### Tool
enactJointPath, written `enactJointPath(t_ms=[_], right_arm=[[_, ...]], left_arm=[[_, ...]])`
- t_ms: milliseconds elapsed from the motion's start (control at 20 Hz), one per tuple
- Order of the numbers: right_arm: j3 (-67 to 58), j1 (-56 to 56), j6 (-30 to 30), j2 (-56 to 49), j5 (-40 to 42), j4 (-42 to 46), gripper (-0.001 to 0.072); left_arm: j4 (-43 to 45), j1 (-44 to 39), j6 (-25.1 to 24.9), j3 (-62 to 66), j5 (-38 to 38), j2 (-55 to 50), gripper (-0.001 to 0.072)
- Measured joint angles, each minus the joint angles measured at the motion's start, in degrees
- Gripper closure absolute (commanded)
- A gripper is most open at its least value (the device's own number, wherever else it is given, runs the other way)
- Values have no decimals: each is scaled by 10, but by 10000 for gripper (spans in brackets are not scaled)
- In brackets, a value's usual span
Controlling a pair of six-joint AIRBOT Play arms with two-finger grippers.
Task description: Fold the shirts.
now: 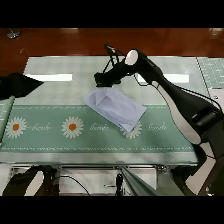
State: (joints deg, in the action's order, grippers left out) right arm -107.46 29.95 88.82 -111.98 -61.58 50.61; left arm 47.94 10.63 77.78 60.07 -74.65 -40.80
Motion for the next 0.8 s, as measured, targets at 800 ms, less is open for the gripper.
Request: enactJointPath(t_ms=[800], right_arm=[[468,-184,130,478,-26,211,84]], left_arm=[[1,1,-2,-135,37,-1,687]])
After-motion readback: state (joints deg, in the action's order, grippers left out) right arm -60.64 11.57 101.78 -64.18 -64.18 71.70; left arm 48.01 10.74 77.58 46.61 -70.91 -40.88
